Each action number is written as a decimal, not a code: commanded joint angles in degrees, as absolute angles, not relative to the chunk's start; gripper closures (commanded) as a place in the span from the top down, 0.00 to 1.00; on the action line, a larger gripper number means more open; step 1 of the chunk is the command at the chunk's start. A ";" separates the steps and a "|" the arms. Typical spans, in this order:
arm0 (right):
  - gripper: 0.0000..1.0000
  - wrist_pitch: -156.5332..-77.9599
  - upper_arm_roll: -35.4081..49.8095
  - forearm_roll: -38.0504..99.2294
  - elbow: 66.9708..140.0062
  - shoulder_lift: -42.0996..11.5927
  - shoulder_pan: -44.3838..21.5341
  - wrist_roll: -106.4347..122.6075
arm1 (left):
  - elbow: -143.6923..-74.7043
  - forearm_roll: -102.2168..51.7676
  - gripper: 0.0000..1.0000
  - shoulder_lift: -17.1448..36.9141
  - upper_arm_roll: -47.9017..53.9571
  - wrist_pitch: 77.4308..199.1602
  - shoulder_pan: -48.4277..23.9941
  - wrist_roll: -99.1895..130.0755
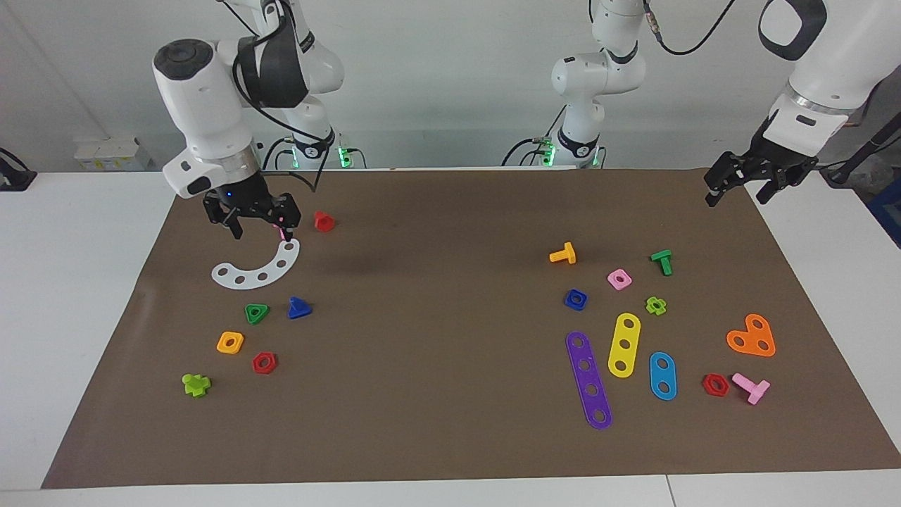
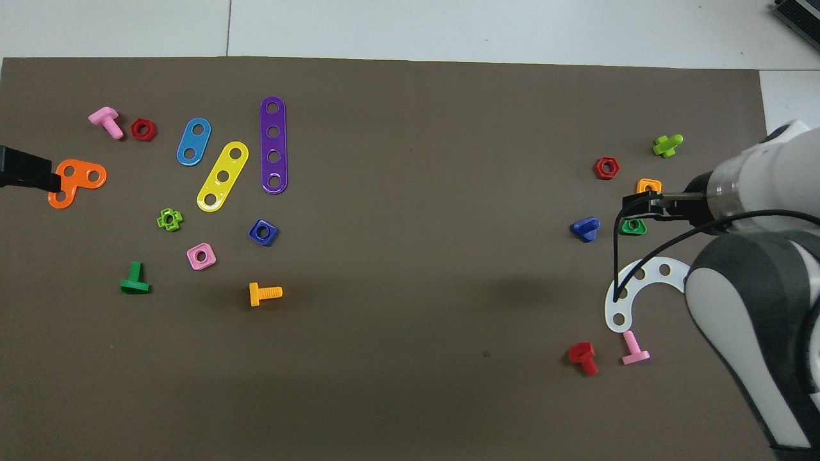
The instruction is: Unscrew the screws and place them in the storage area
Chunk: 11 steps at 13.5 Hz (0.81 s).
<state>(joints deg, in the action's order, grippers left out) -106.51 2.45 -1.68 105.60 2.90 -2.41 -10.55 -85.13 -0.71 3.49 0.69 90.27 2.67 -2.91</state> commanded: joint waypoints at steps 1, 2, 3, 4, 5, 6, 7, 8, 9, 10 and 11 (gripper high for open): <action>1.00 -99.95 3.16 -2.29 98.02 1.67 -2.28 -9.67 | -87.19 0.44 1.00 1.76 0.79 91.05 2.72 -2.72; 1.00 -97.32 3.16 -2.20 95.30 1.15 -2.29 -9.67 | -87.19 0.44 1.00 1.76 0.79 91.05 2.72 -2.72; 1.00 -95.47 3.25 -2.11 93.19 1.06 -2.29 -9.58 | -87.19 0.44 1.00 1.76 0.79 91.05 2.72 -2.72; 1.00 -94.93 3.25 -2.02 92.21 1.14 -2.29 -9.58 | -87.19 0.44 1.00 1.76 0.79 91.05 2.72 -2.72; 1.00 -94.31 3.25 -1.93 91.15 1.23 -2.29 -9.06 | -87.19 0.44 1.00 1.76 0.79 91.05 2.72 -2.72; 1.00 -93.18 3.25 -1.93 89.58 1.14 -2.29 -8.79 | -87.19 0.44 1.00 1.76 0.79 91.05 2.72 -2.72; 1.00 -92.47 3.25 -1.93 88.86 1.06 -2.20 -8.79 | -87.19 0.44 1.00 1.76 0.79 91.05 2.72 -2.72; 1.00 -92.11 3.25 -1.67 88.25 1.05 -2.11 -8.79 | -87.19 0.44 1.00 1.76 0.79 91.05 2.72 -2.72; 1.00 -91.50 3.25 -1.67 87.63 1.05 -2.11 -8.79 | -87.19 0.44 1.00 1.76 0.79 91.05 2.72 -2.72; 1.00 -91.41 3.25 -1.67 87.71 1.05 -2.20 -8.79 | -87.19 0.44 1.00 1.76 0.79 91.05 2.72 -2.72; 1.00 -90.62 3.25 -1.41 87.63 1.05 -1.85 -8.79 | -87.19 0.44 1.00 1.76 0.79 91.05 2.72 -2.72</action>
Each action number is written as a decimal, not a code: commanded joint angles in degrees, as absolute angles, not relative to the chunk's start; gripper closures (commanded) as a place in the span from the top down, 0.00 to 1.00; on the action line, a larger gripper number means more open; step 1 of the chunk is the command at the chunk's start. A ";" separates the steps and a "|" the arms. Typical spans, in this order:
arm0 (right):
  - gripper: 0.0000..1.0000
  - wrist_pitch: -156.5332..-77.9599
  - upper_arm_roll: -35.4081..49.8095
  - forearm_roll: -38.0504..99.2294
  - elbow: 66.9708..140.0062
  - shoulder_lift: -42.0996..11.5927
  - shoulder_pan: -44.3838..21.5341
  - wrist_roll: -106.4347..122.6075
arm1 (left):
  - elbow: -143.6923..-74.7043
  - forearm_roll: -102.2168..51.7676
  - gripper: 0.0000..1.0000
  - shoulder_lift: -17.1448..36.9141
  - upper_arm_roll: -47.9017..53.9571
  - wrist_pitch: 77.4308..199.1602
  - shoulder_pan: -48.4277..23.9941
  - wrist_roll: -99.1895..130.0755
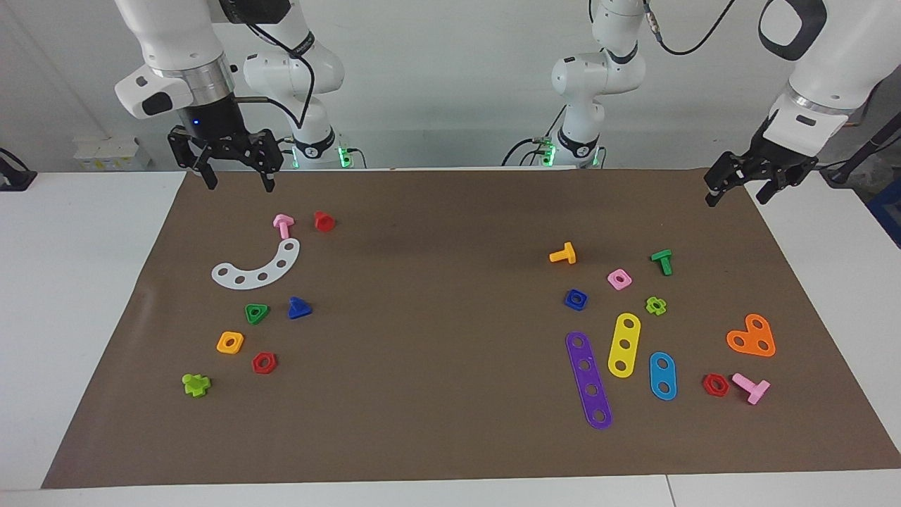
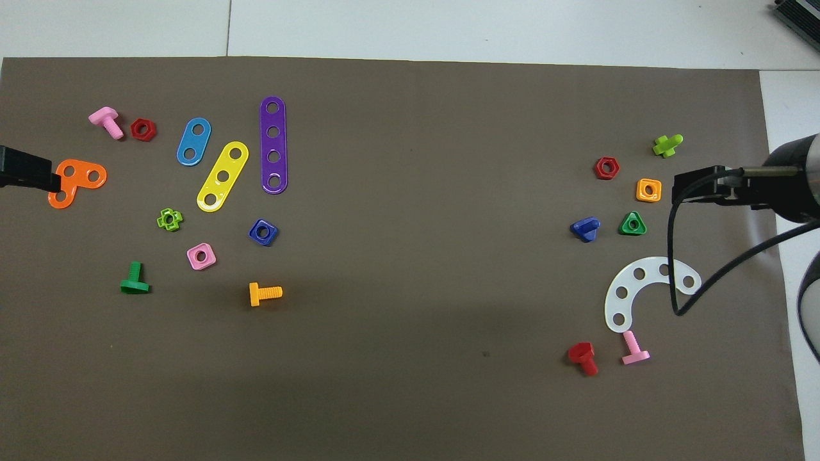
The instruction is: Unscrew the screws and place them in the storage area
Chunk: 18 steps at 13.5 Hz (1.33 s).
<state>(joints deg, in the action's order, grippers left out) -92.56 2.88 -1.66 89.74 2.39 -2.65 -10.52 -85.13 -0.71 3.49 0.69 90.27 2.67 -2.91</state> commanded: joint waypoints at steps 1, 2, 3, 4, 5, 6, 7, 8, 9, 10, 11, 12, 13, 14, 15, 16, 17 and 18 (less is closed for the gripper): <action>1.00 -89.48 3.16 -1.23 87.28 1.05 -1.50 -8.79 | -87.19 0.44 1.00 1.76 0.79 91.05 2.72 -2.72; 1.00 -89.47 3.16 -1.32 87.28 1.05 -1.49 -8.88 | -87.19 0.44 1.00 1.76 0.79 91.05 2.72 -2.72; 0.99 -89.47 3.08 -1.23 87.28 0.97 -1.41 -8.88 | -87.19 0.44 1.00 1.76 0.79 91.05 2.72 -2.72; 0.99 -89.47 3.16 -1.14 87.28 0.88 -1.32 -8.88 | -87.19 0.44 1.00 1.76 0.79 91.05 2.72 -2.72; 0.99 -89.56 3.08 -1.06 87.28 0.88 -1.32 -8.88 | -87.19 0.44 1.00 1.76 0.79 91.05 2.72 -2.72; 0.99 -89.39 3.08 -1.05 87.54 0.88 -1.41 -8.88 | -87.19 0.44 1.00 1.76 0.79 91.05 2.72 -2.72; 0.99 -89.38 3.08 -0.97 88.24 0.88 -1.32 -8.88 | -87.19 0.44 1.00 1.76 0.79 91.05 2.72 -2.72; 0.99 -89.30 3.08 -0.79 88.50 0.88 -1.32 -8.88 | -87.19 0.44 1.00 1.76 0.79 91.05 2.72 -2.72; 0.99 -89.38 3.08 -0.70 88.85 0.88 -1.32 -8.88 | -87.19 0.44 1.00 1.76 0.79 91.05 2.72 -2.72; 0.99 -89.65 2.99 -0.70 89.03 0.88 -1.32 -8.88 | -87.19 0.44 1.00 1.76 0.79 91.05 2.72 -2.72; 0.99 -90.00 3.08 -0.70 89.29 0.88 -1.32 -8.88 | -87.19 0.44 1.00 1.76 0.79 91.05 2.72 -2.72; 1.00 -90.17 2.99 -0.70 89.56 0.88 -1.32 -8.88 | -87.19 0.44 1.00 1.76 0.79 91.05 2.72 -2.72; 1.00 -90.18 2.99 -0.79 89.65 0.88 -1.32 -8.88 | -87.19 0.44 1.00 1.76 0.79 91.05 2.72 -2.72; 1.00 -90.18 2.99 -0.79 89.91 0.97 -1.49 -8.96 | -87.19 0.44 1.00 1.76 0.79 91.05 2.72 -2.72; 1.00 -90.18 2.99 -0.88 90.78 1.31 -1.58 -8.88 | -87.19 0.44 1.00 1.76 0.79 91.05 2.72 -2.72; 1.00 -90.18 2.99 -0.88 91.05 1.49 -1.67 -8.96 | -87.19 0.44 1.00 1.76 0.79 91.05 2.72 -2.72; 1.00 -90.18 2.99 -0.88 91.05 1.49 -1.67 -8.96 | -87.19 0.44 1.00 1.76 0.79 91.05 2.72 -2.72; 1.00 -90.09 2.99 -0.88 90.97 1.41 -1.93 -8.96 | -87.19 0.44 1.00 1.76 0.79 91.05 2.72 -2.72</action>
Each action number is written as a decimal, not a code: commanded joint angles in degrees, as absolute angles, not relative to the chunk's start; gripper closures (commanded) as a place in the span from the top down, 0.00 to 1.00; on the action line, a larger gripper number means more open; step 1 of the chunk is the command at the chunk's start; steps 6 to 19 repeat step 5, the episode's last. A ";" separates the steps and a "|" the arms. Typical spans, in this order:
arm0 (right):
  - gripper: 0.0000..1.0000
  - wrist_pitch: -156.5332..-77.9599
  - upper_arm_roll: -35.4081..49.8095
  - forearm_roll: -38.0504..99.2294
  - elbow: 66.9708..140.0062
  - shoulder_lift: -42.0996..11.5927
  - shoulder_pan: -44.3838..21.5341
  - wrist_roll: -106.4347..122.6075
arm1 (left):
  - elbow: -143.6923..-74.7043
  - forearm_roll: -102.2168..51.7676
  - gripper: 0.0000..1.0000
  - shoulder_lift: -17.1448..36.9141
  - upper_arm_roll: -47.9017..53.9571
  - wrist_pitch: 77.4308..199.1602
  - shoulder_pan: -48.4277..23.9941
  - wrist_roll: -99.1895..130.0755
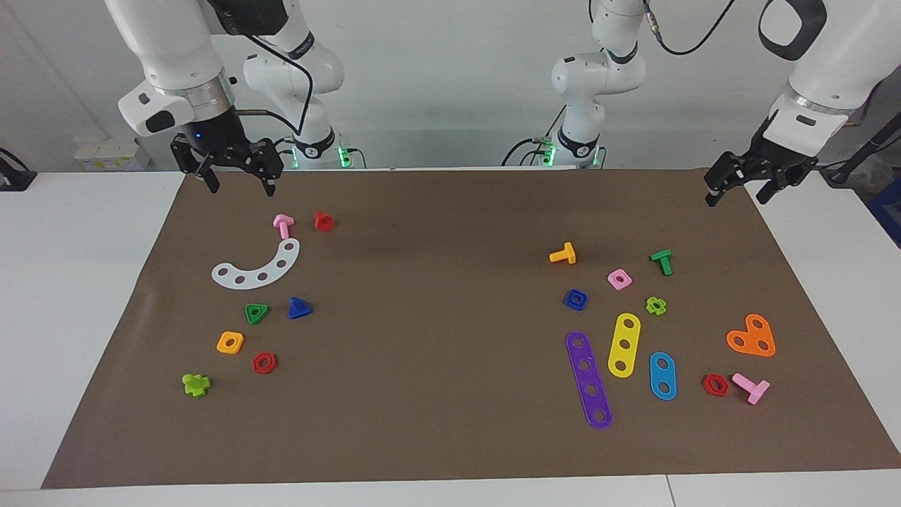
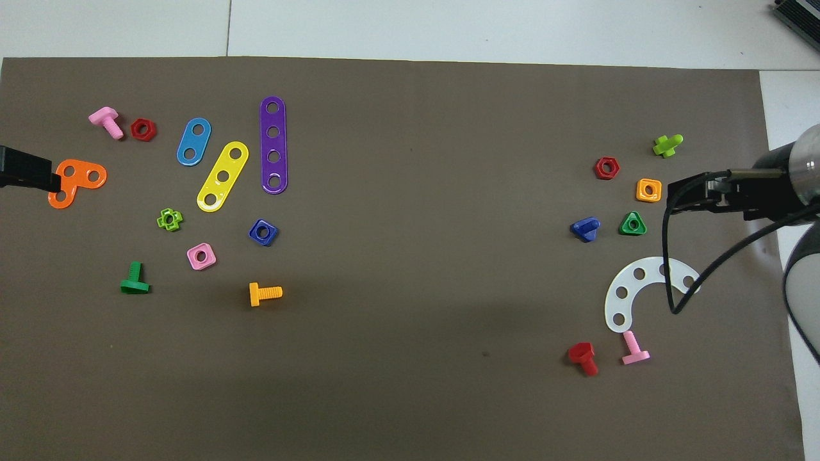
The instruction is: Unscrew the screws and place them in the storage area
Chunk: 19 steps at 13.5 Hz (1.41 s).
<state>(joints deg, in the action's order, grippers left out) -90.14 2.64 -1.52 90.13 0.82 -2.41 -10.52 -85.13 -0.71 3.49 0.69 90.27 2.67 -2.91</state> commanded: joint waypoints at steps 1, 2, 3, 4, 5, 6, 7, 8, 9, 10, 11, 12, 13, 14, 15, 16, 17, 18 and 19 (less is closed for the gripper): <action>1.00 -90.09 2.99 -0.88 91.05 1.49 -2.02 -9.31 | -87.19 0.44 1.00 1.76 0.79 91.05 2.72 -2.72; 1.00 -90.09 2.99 -0.88 91.05 1.49 -1.76 -9.32 | -87.19 0.44 1.00 1.76 0.79 91.05 2.72 -2.72; 1.00 -90.09 2.99 -0.88 91.05 1.49 -1.58 -9.06 | -87.19 0.44 1.00 1.76 0.79 91.05 2.72 -2.72; 1.00 -90.09 2.99 -0.88 91.05 1.49 -1.58 -8.97 | -87.19 0.44 1.00 1.76 0.79 91.05 2.72 -2.72; 1.00 -90.00 2.99 -0.88 91.14 1.49 -1.58 -8.96 | -87.19 0.44 1.00 1.76 0.79 91.05 2.72 -2.72; 1.00 -90.00 2.99 -0.88 91.14 1.49 -1.58 -8.96 | -87.19 0.44 1.00 1.76 0.79 91.05 2.72 -2.72; 1.00 -90.00 2.99 -0.88 91.14 1.49 -1.58 -8.96 | -87.19 0.44 1.00 1.76 0.79 91.05 2.72 -2.72; 1.00 -90.00 2.99 -0.88 91.14 1.49 -1.58 -8.96 | -87.19 0.44 1.00 1.76 0.79 91.05 2.72 -2.72; 1.00 -90.00 2.99 -0.88 91.14 1.49 -1.58 -8.96 | -87.19 0.44 1.00 1.76 0.79 91.05 2.72 -2.72; 1.00 -90.00 2.99 -0.88 91.14 1.49 -1.58 -8.96 | -87.19 0.44 1.00 1.76 0.79 91.05 2.72 -2.72; 1.00 -90.00 2.99 -0.88 91.14 1.49 -1.58 -8.96 | -87.19 0.44 1.00 1.76 0.79 91.05 2.72 -2.72; 1.00 -90.00 2.99 -0.88 91.14 1.49 -1.58 -8.96 | -87.19 0.44 1.00 1.76 0.79 91.05 2.72 -2.72; 1.00 -90.00 2.99 -0.88 91.14 1.49 -1.58 -8.96 | -87.19 0.44 1.00 1.76 0.79 91.05 2.72 -2.72; 1.00 -90.00 2.99 -0.88 91.14 1.49 -1.58 -8.96 | -87.19 0.44 1.00 1.76 0.79 91.05 2.72 -2.72; 1.00 -90.00 2.99 -0.88 91.14 1.49 -1.58 -8.96 | -87.19 0.44 1.00 1.76 0.79 91.05 2.72 -2.72; 1.00 -90.00 2.99 -0.88 91.14 1.49 -1.58 -8.96 | -87.19 0.44 1.00 1.76 0.79 91.05 2.72 -2.72; 1.00 -90.00 2.99 -0.88 91.14 1.49 -1.58 -8.96 | -87.19 0.44 1.00 1.76 0.79 91.05 2.72 -2.72; 1.00 -90.00 2.99 -0.88 91.14 1.49 -1.58 -8.96 | -87.19 0.44 1.00 1.76 0.79 91.05 2.72 -2.72; 1.00 -90.00 2.99 -0.88 91.14 1.49 -1.58 -8.96 | -87.19 0.44 1.00 1.76 0.79 91.05 2.72 -2.72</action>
